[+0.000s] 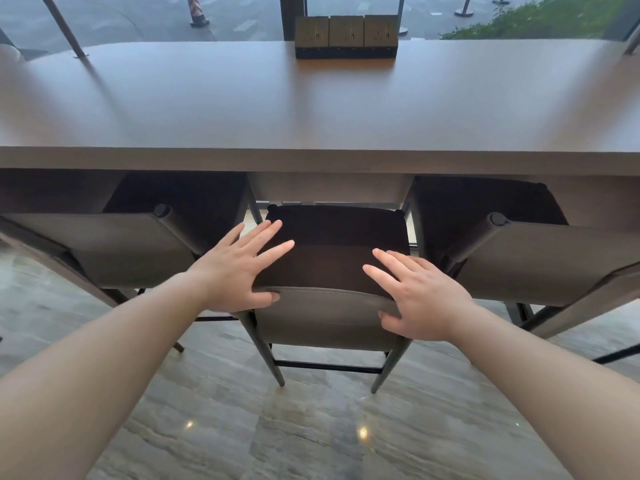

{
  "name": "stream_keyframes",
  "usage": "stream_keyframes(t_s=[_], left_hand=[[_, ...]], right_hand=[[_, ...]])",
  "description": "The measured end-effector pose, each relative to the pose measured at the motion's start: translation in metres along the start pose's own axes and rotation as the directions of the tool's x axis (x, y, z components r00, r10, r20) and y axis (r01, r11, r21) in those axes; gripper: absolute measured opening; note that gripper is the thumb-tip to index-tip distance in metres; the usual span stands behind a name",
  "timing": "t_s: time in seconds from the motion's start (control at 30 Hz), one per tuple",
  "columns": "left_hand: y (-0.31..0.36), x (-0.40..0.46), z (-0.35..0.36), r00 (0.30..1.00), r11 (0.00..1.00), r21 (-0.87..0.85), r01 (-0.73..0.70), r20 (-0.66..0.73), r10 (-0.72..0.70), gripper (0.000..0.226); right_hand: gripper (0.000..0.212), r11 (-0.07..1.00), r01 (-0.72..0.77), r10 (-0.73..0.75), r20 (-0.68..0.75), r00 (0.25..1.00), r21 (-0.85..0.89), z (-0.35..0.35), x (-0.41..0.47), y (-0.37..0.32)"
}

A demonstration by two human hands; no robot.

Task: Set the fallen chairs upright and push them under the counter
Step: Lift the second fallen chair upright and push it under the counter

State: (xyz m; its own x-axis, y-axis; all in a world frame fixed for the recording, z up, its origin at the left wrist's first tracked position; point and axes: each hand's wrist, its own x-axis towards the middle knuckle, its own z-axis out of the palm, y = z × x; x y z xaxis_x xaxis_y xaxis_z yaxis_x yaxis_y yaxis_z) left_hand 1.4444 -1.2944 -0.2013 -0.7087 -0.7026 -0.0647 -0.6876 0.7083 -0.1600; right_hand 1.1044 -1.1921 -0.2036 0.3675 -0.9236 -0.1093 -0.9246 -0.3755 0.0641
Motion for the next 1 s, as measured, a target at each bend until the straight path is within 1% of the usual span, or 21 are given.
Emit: stream_keyframes(t_s=[0.1,0.2,0.4,0.57,0.7,0.77,1.0], left_hand=[[-0.004,-0.003,0.004,0.999,0.992,-0.113,0.05,0.017,-0.049,0.09],[-0.002,-0.006,0.005,0.998,0.988,-0.141,0.057,0.025,-0.054,0.088],[0.0,-0.015,0.007,0.998,0.985,-0.156,0.068,0.023,-0.065,0.09],[-0.005,-0.028,0.013,0.994,0.986,-0.124,0.112,0.017,-0.11,0.092],[-0.005,-0.028,0.012,0.988,0.981,-0.117,0.157,0.021,-0.156,0.092],[-0.003,-0.024,0.011,0.985,0.979,-0.113,0.17,0.034,-0.167,0.091],[0.001,-0.008,0.011,0.983,0.978,-0.102,0.181,0.044,-0.178,0.091]], right_hand=[[0.077,0.999,-0.008,0.007,-0.016,1.0,-0.042,-0.003,-0.001,-0.004],[0.075,0.999,-0.014,0.014,-0.014,1.0,-0.05,-0.004,0.0,-0.009],[0.077,0.999,-0.002,0.002,0.006,1.0,-0.034,-0.008,0.005,-0.007],[0.077,1.0,0.031,-0.031,-0.018,0.999,-0.004,-0.012,0.02,-0.008],[0.08,0.997,0.07,-0.07,-0.037,0.997,0.022,-0.014,0.04,0.005],[0.081,0.996,0.065,-0.062,-0.047,0.997,0.062,-0.014,0.049,0.014],[0.081,0.99,0.087,-0.083,-0.041,0.996,0.109,-0.004,0.058,0.035]])
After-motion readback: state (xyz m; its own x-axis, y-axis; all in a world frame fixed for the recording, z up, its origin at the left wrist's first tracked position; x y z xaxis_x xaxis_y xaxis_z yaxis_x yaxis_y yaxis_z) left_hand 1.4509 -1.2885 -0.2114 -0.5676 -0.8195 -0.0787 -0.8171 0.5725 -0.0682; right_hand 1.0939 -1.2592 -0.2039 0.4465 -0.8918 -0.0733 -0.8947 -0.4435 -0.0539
